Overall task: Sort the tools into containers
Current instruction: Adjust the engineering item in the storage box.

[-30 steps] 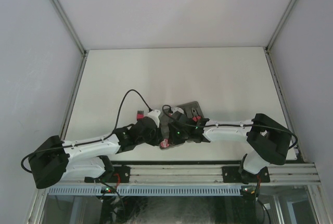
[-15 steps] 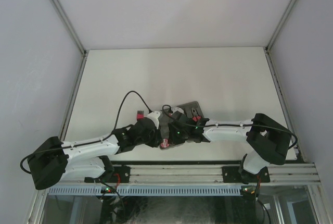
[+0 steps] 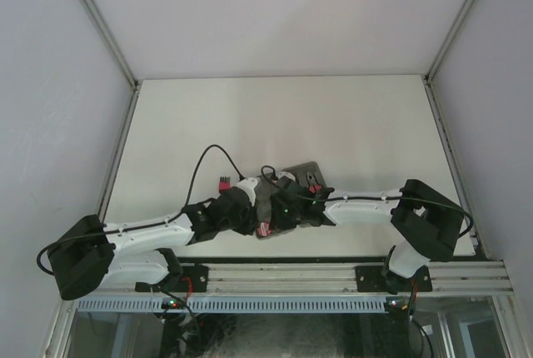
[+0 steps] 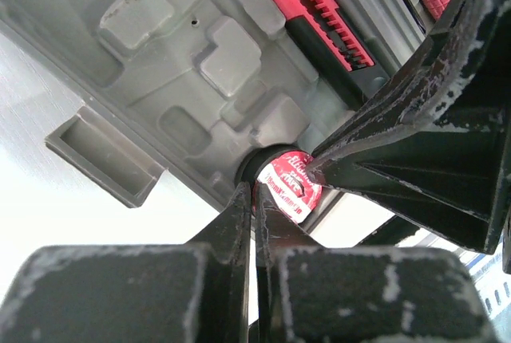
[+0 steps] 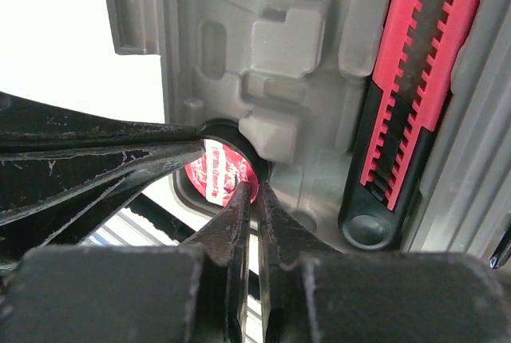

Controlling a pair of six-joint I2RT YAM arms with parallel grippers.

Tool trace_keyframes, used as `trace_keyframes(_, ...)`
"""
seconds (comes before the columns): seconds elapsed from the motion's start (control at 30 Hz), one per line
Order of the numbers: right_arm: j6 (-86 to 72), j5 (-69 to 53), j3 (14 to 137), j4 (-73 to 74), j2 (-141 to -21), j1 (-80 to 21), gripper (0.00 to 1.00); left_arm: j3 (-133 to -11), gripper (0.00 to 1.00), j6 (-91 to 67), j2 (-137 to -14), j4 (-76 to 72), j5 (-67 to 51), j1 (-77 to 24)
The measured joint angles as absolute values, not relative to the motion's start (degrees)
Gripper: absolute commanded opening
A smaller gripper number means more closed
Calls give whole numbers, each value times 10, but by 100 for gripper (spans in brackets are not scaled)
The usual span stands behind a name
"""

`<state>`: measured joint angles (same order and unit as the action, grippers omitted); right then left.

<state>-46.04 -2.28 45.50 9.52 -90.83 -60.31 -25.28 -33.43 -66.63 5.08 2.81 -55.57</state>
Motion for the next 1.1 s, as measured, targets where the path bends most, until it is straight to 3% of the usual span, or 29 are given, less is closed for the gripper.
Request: trace_keyframes(1.1, -478, -48, 510, 179, -942, -579, 0, -307, 0, -369, -751, 73, 28, -549)
